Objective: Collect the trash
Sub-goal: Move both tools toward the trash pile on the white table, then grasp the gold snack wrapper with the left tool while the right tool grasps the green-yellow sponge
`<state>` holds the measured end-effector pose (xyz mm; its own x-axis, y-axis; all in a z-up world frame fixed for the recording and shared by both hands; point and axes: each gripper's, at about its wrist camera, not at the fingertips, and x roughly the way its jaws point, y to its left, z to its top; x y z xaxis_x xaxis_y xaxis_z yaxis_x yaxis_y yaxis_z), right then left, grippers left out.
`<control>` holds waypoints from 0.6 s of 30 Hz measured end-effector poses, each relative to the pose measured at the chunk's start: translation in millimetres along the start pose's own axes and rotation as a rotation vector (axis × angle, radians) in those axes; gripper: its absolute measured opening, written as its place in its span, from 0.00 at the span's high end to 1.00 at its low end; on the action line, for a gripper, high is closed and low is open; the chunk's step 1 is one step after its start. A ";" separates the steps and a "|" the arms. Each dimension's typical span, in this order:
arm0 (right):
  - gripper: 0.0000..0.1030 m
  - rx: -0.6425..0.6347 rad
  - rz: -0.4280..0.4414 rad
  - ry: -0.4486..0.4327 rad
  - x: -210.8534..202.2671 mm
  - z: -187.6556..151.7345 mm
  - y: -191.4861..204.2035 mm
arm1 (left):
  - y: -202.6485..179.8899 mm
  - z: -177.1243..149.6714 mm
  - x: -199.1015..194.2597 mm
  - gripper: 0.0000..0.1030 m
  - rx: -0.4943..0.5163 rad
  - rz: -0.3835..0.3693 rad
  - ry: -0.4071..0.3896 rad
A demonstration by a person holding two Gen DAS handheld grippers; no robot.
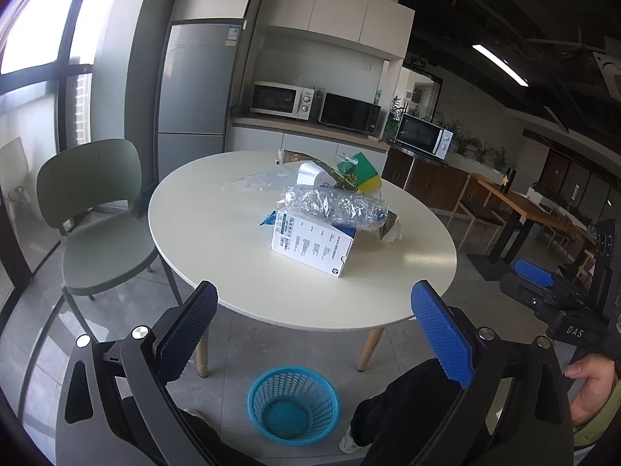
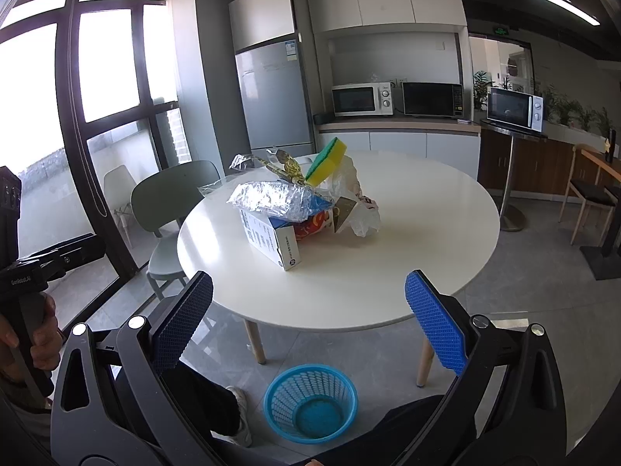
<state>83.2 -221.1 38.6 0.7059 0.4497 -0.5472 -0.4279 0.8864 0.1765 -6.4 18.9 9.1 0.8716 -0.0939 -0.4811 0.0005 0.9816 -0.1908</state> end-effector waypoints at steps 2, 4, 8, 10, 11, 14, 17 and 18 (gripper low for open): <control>0.08 0.001 0.000 -0.001 -0.1 -0.2 0.1 | 0.7 0.7 1.2 0.05 0.003 0.005 -0.001; 0.08 0.003 0.001 -0.003 0.6 0.5 -1.0 | 1.1 1.8 2.0 0.05 0.001 0.005 -0.003; 0.08 0.007 0.001 -0.007 4.7 4.1 -4.8 | 1.4 6.6 5.2 0.05 0.003 0.014 -0.007; 0.08 0.010 0.003 -0.010 7.6 7.0 -8.1 | 1.1 10.2 7.8 0.06 0.004 0.016 -0.010; 0.08 0.013 0.005 -0.012 8.9 8.2 -9.3 | 1.3 12.0 8.9 0.05 0.006 0.016 -0.012; 0.08 0.020 0.009 -0.016 14.0 14.0 -15.7 | 0.0 18.0 14.5 0.05 0.014 0.019 -0.019; 0.08 0.023 0.016 -0.017 23.1 22.1 -23.9 | -0.8 25.6 22.1 0.06 0.019 0.022 -0.029; 0.08 0.027 0.017 -0.014 27.5 25.8 -26.9 | -2.3 27.3 24.5 0.06 0.016 0.020 -0.032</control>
<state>128.6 -229.8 39.9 0.7065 0.4663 -0.5324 -0.4247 0.8811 0.2081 28.4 18.9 21.1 0.8870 -0.0687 -0.4567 -0.0099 0.9858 -0.1677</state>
